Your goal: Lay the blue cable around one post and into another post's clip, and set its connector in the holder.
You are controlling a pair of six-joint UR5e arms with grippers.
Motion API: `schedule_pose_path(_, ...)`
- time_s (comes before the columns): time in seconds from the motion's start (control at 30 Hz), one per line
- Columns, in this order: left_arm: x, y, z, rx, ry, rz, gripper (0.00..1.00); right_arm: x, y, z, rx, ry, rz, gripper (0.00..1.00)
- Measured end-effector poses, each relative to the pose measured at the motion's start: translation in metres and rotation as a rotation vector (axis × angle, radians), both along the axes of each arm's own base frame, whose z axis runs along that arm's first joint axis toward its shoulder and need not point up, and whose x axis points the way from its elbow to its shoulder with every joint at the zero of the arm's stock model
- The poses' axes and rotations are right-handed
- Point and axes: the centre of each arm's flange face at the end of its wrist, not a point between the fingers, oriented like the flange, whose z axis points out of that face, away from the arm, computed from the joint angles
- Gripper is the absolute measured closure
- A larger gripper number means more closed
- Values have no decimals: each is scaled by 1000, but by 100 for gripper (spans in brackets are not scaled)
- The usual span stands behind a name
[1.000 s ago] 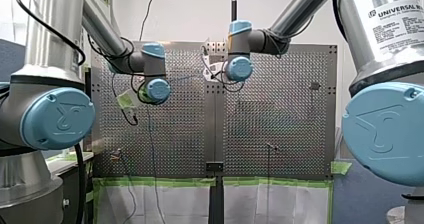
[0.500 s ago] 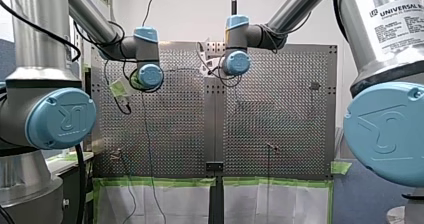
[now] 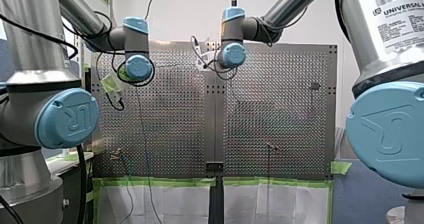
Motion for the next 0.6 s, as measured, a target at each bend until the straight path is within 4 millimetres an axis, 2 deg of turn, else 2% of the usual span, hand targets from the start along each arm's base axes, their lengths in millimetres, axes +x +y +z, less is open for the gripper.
schedule_pose_path(0.27, 1, 21, 23, -16, -16, -3, 0, 9, 4, 12, -24, -3, 22, 96)
schedule_pose_path(0.6, 15, 41, 35, -21, 17, -4, 0, 20, 9, 29, -50, -25, 52, 96)
